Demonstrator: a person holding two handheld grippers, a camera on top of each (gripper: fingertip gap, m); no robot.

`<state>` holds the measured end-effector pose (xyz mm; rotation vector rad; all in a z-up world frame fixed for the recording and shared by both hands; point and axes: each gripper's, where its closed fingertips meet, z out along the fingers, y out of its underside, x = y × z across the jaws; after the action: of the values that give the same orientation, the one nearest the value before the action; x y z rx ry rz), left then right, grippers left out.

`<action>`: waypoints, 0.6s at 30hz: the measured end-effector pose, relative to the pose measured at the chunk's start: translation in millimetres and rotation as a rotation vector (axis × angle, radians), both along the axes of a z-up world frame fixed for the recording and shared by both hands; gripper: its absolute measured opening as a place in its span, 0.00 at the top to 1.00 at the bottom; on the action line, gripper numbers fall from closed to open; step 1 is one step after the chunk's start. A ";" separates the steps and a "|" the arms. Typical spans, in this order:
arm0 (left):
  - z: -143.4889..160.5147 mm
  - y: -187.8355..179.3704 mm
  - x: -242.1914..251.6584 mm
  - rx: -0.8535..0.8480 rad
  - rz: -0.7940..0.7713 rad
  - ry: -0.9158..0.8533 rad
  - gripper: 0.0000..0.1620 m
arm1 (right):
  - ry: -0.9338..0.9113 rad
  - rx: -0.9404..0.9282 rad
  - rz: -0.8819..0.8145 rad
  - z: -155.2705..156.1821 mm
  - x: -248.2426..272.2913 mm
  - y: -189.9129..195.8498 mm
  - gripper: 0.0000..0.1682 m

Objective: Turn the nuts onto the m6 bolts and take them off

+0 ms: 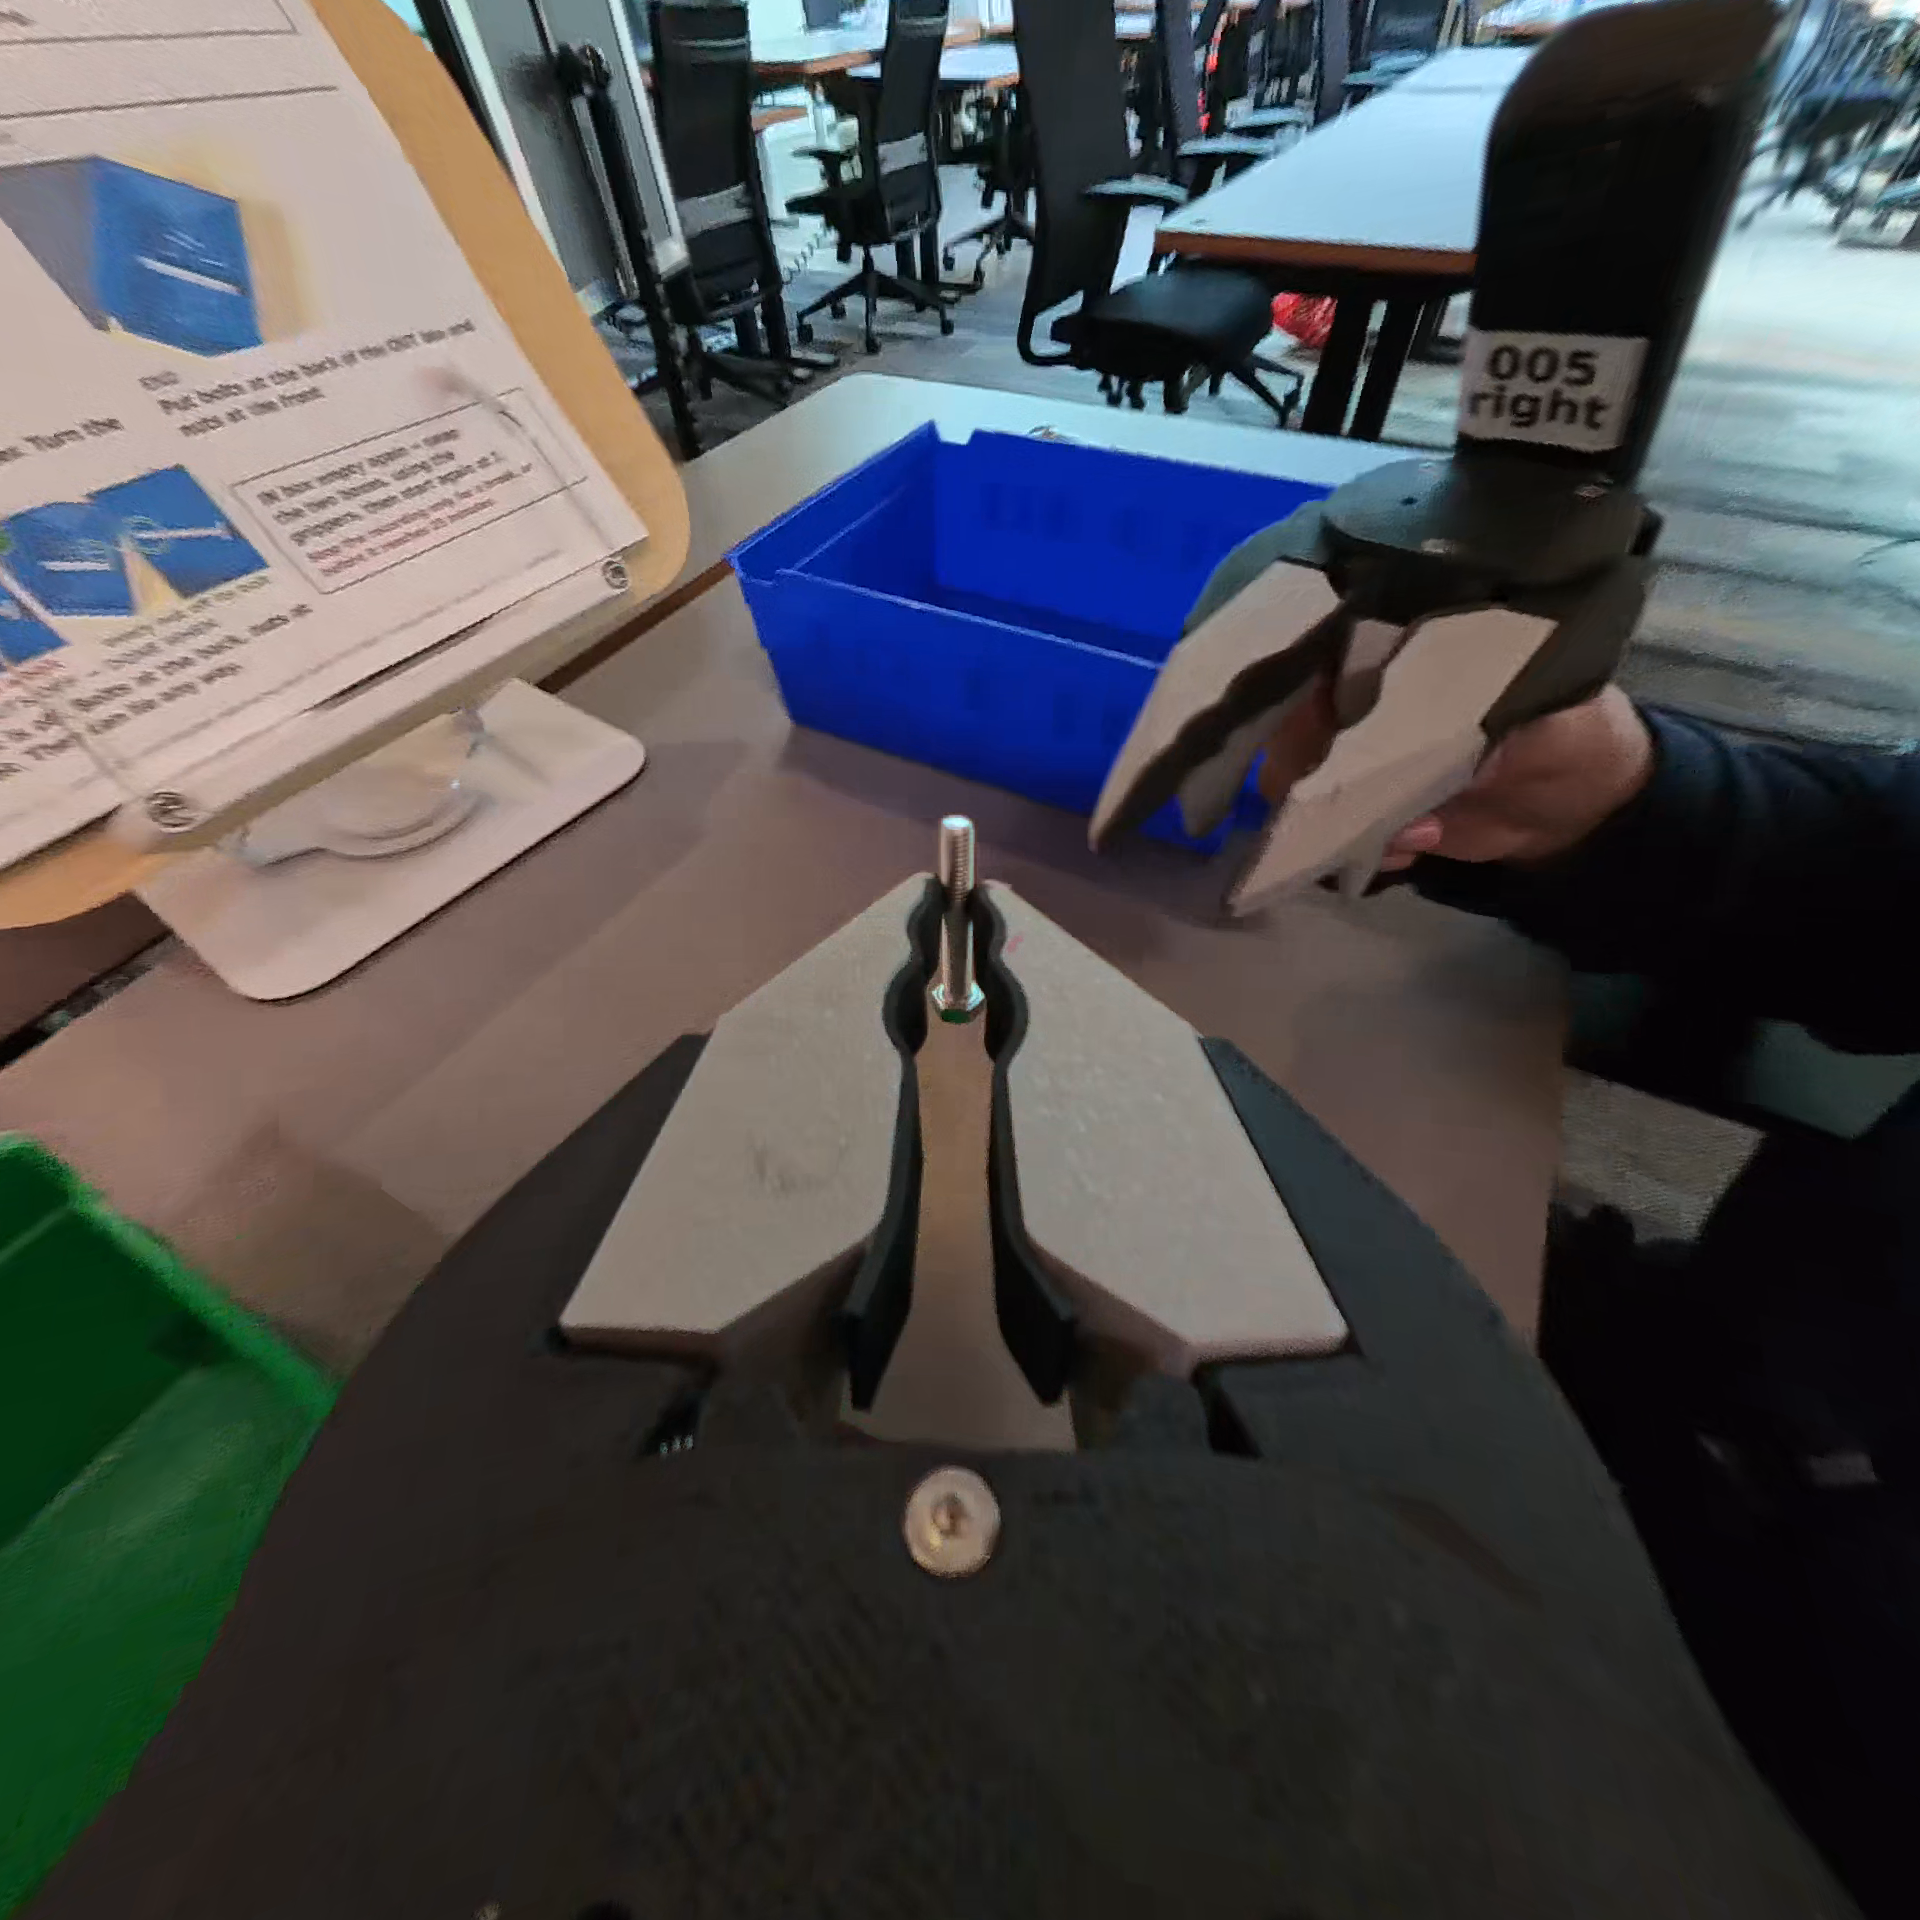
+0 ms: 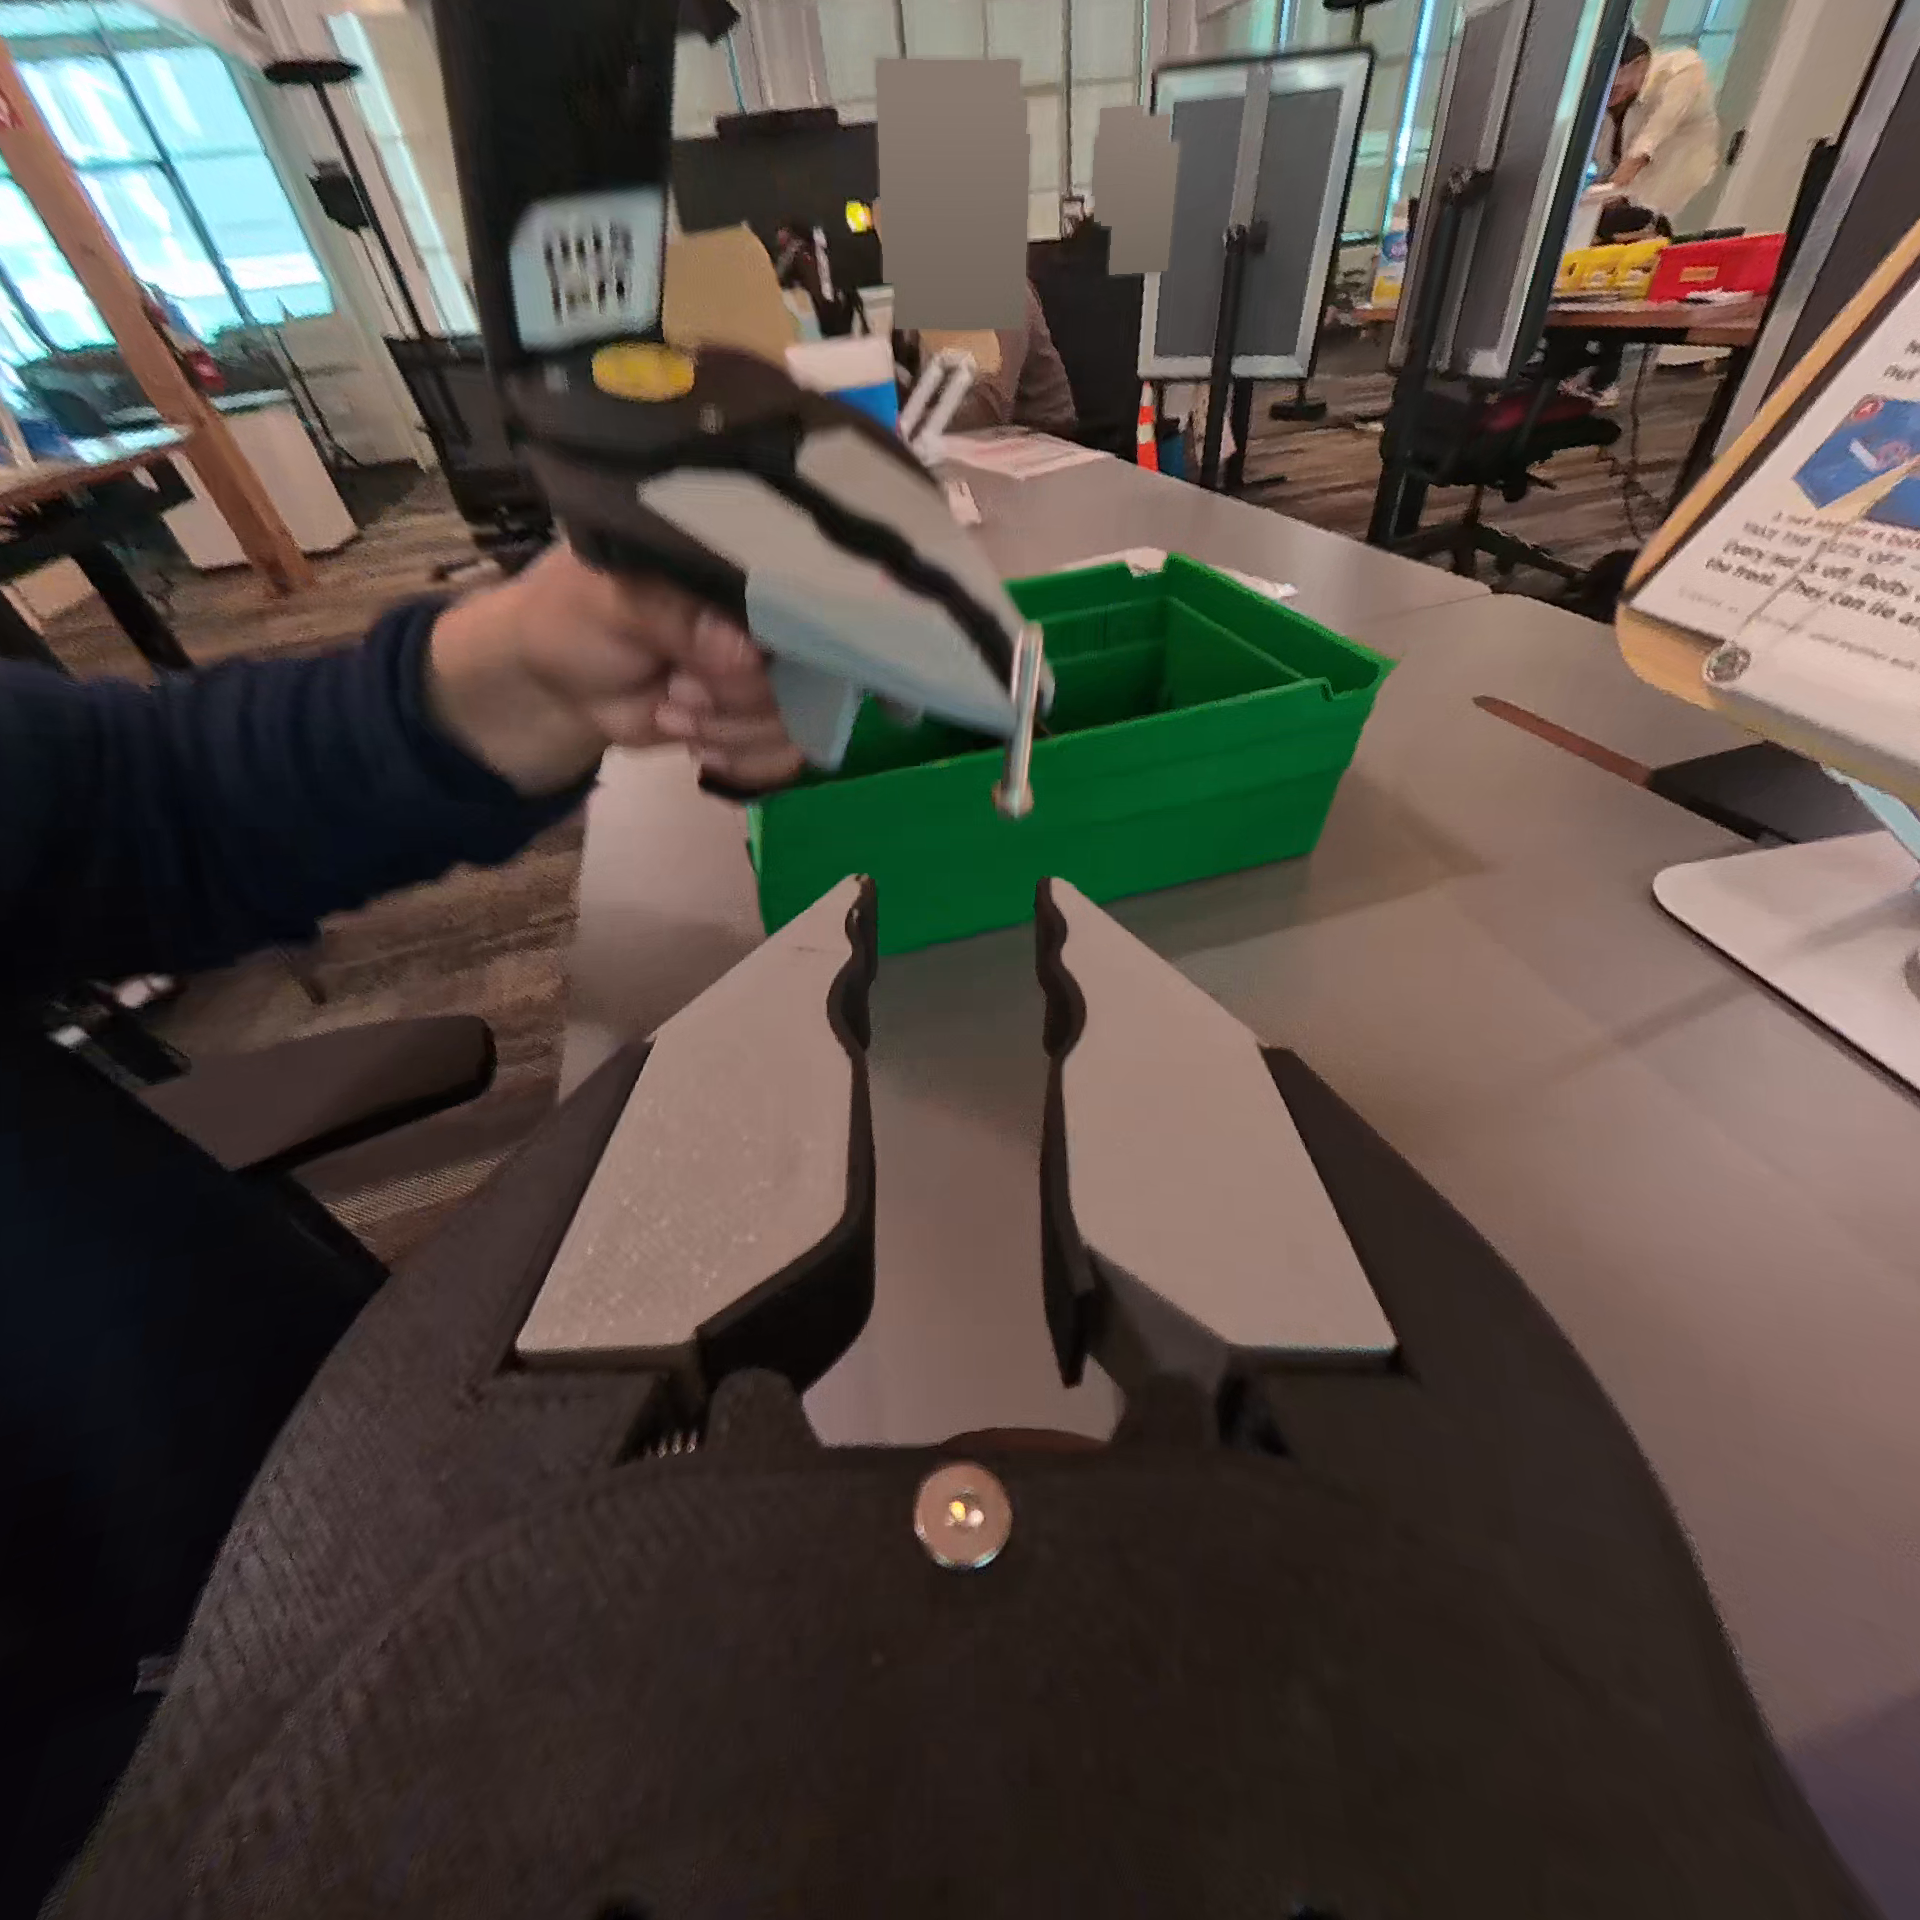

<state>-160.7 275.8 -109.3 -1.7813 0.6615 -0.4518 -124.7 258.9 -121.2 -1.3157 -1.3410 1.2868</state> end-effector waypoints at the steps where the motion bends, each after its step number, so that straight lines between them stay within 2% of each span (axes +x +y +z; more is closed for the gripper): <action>1: -2.5 -2.3 9.6 0.014 0.003 -0.025 0.98 | 0.016 -0.010 0.005 5.5 1.8 1.1 0.85; 4: -14.5 -6.7 32.3 0.061 0.027 -0.051 0.98 | 0.030 -0.069 -0.005 8.8 7.5 6.1 0.90; 8: -30.8 -13.1 50.2 0.071 0.019 -0.054 0.98 | 0.017 -0.133 0.004 -3.9 8.4 2.0 0.89; 12: -39.6 -14.1 51.2 0.048 0.039 -0.103 0.98 | -0.017 -0.139 0.015 -19.6 5.2 -1.2 0.96; 18: -61.8 -11.4 48.1 0.030 0.074 -0.054 0.98 | -0.062 -0.142 0.019 -38.7 -6.3 -1.2 0.98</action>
<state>-112.6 264.4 -171.1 -1.7532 0.5597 -0.4363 -131.0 257.7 -159.9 -1.4533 -1.3277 1.3859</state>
